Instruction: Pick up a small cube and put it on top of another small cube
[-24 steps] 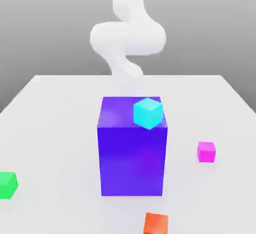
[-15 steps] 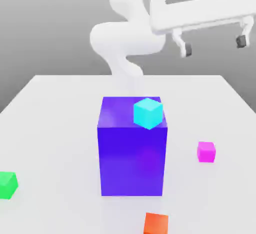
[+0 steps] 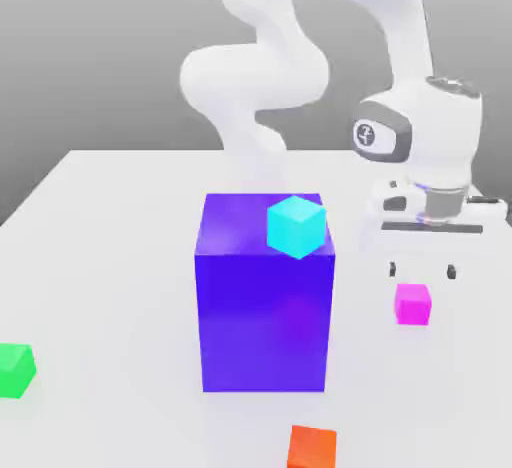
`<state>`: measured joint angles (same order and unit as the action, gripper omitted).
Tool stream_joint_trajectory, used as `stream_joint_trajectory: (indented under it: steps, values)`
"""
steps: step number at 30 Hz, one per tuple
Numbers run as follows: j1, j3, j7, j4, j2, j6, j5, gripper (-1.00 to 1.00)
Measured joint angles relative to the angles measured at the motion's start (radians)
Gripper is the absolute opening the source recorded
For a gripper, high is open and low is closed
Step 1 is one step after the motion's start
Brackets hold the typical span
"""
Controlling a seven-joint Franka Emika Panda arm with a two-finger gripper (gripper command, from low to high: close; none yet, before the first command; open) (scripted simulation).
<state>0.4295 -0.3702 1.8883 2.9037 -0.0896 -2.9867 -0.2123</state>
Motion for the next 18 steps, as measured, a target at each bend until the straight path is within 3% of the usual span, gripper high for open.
stream_joint_trajectory:
  steps: [2, 4, 5, 11, 13, 15, 18]
  values:
    - [0.122, 0.152, 0.094, -0.018, -0.073, -0.054, -0.126, 0.0]
    - [0.248, 0.288, 0.138, -0.034, -0.144, -0.113, -0.179, 0.0]
    - [0.287, 0.328, 0.144, -0.039, -0.168, -0.134, -0.184, -1.0]
    - [0.305, 0.348, 0.153, -0.042, -0.181, -0.146, -0.195, -1.0]
    - [0.264, 0.303, 0.134, -0.034, -0.146, -0.117, -0.173, -1.0]
    - [0.194, 0.213, 0.069, -0.017, -0.083, -0.069, -0.09, -1.0]
    - [0.162, 0.126, -0.076, 0.009, 0.027, 0.012, 0.11, -1.0]
